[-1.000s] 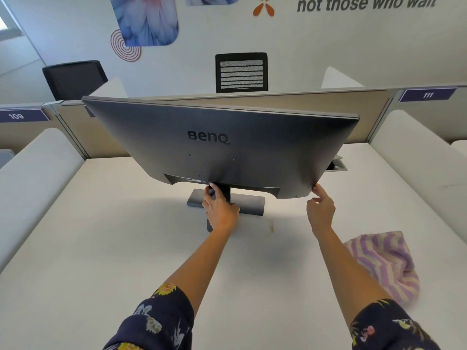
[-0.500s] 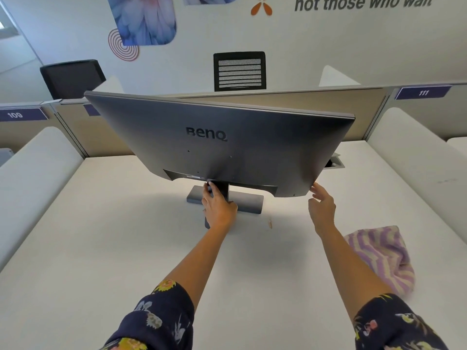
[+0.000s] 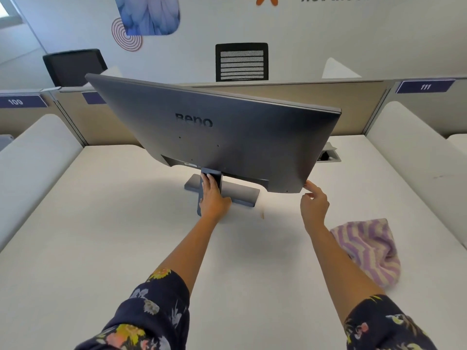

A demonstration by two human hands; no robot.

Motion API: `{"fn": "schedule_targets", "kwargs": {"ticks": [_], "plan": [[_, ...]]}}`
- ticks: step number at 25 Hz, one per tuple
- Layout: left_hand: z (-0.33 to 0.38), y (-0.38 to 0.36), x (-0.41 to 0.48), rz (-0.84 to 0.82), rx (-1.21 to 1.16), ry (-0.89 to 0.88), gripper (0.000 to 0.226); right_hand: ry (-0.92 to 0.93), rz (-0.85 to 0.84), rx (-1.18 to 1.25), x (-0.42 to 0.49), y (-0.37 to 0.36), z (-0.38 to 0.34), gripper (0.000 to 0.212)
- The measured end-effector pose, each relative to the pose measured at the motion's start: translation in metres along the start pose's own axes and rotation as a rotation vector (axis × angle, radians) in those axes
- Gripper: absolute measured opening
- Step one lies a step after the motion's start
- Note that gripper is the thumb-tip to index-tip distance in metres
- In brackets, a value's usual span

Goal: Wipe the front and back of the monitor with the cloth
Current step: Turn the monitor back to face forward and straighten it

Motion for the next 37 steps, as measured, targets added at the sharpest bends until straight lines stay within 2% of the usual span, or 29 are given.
{"fn": "schedule_targets", "kwargs": {"ticks": [11,23,37], "plan": [[0.000,-0.016,-0.047,-0.183,-0.057,-0.045,0.086,-0.008,0.089,-0.016,-0.039,0.015,0.009,0.051],[0.023,-0.028,-0.111,-0.258,-0.145,-0.154,0.086,-0.005,0.134,-0.050,-0.079,0.024,0.023,0.050],[0.044,-0.039,-0.153,-0.252,-0.274,-0.169,0.078,-0.016,0.174,-0.014,-0.116,0.033,0.027,0.043]]}}
Point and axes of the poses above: each hand's wrist, its own x-axis towards the middle knuckle, its own y-axis out of the back of the hand, z = x × y, the point moved 2 cm from there along x, towards the middle knuckle, and after that the axes turned 2 degrees about y, right-handed, at the moved point
